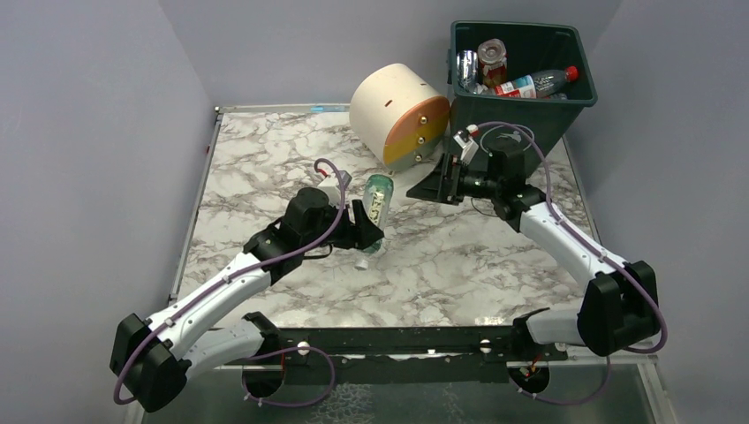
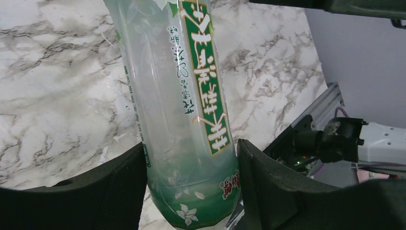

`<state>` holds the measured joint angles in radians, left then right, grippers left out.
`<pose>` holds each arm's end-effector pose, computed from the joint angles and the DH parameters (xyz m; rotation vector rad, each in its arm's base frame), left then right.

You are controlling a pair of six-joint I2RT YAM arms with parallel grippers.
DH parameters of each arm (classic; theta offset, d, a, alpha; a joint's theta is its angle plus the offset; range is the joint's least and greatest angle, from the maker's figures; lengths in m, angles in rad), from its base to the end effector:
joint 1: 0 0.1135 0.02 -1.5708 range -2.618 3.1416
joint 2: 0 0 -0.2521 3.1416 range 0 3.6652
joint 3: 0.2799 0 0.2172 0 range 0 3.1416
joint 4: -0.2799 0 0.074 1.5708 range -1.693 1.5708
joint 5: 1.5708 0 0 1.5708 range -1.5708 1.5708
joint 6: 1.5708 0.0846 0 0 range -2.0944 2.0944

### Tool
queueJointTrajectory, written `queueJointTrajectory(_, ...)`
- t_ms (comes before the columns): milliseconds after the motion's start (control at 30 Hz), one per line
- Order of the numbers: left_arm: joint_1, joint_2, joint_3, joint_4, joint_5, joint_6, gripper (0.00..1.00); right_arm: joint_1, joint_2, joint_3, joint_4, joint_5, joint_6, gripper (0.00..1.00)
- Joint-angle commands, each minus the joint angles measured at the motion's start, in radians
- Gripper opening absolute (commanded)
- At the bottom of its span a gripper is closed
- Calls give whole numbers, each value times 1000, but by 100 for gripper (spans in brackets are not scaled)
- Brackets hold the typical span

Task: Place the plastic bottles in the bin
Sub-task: Place the plastic bottle in the trash bin.

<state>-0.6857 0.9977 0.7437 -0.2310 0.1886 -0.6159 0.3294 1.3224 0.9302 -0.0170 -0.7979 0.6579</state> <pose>0.1753 -0.1639 0.2577 0.2020 2.1913 -0.9684 0.2604 0.1530 0.2806 -0.2247 2.1191 1.4011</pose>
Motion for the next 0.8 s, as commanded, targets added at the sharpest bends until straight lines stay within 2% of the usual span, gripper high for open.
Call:
queueJointTrajectory(0,-27,-49,-6,67,80,17,56,33,23,33,42,40,16,100)
queueJointTrajectory(267,-65,-87,-14,124,137,8,56,58,45,35,94,41,63,100)
queueJointTrajectory(767,-117,-94,-37,156,118,-5,56,84,59,8,218,9,164,100)
